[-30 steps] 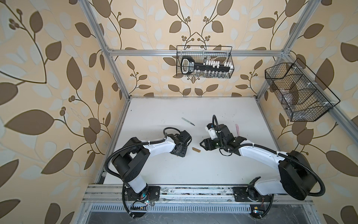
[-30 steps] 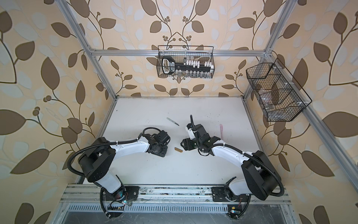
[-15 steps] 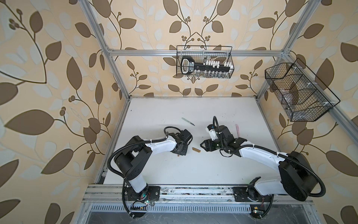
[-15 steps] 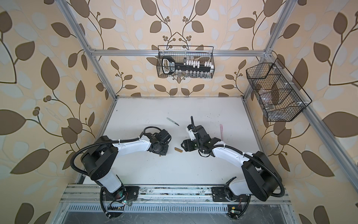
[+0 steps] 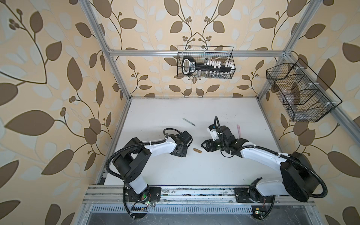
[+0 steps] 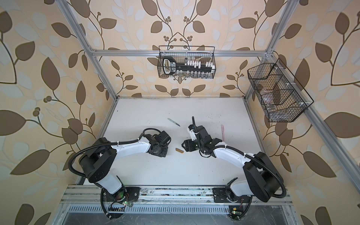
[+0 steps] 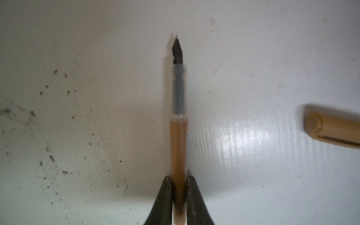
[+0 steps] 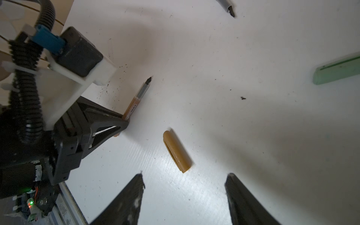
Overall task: Insert pens into pen caps
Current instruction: Pick up a pen from the center of the table, then rotate the pen cap at the center of the table.
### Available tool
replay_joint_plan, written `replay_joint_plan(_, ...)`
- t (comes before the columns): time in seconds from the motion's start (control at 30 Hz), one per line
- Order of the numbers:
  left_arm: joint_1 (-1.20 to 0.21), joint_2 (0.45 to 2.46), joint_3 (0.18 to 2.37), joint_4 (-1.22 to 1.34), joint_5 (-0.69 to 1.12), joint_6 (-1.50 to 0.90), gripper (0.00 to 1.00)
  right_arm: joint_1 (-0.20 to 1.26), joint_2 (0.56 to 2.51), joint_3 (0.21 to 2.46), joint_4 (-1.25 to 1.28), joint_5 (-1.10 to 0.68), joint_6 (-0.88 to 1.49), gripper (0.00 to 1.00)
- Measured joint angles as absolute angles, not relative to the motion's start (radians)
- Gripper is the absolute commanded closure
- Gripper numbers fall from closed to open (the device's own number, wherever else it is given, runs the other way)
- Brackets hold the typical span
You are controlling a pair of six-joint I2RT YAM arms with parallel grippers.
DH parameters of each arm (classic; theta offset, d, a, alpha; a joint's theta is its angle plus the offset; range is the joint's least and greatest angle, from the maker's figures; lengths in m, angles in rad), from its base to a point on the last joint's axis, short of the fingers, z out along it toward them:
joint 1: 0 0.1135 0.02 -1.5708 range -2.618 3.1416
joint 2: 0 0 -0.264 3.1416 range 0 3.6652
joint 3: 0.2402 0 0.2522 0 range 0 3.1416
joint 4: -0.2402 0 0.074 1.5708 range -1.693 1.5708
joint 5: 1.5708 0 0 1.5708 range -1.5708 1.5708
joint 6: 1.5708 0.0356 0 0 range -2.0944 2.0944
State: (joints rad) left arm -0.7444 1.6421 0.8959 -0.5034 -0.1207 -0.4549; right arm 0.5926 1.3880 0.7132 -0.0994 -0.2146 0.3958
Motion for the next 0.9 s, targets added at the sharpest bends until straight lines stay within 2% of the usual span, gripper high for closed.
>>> replay_joint_plan(0.13, -0.744, 1.641, 0.896, -0.506, -0.121, -0.455, 0.97, 0.593, 1.388, 0.713, -0.097, -0.215, 0.397, 0.32)
replay_joint_plan(0.23, -0.744, 1.639, 0.896, -0.513, -0.124, -0.454, 0.99, 0.593, 1.389, 0.713, -0.094, -0.215, 0.397, 0.32)
replay_joint_plan(0.5, -0.744, 1.598, 0.872, -0.544, -0.143, -0.448, 1.0, 0.62, 1.425, 0.729, -0.15, -0.201, 0.36, 0.31)
replay_joint_plan(0.9, -0.744, 1.268, 0.8, -0.515, -0.159, -0.436, 0.94, 0.741, 1.69, 0.997, -0.269, -0.144, 0.241, 0.31)
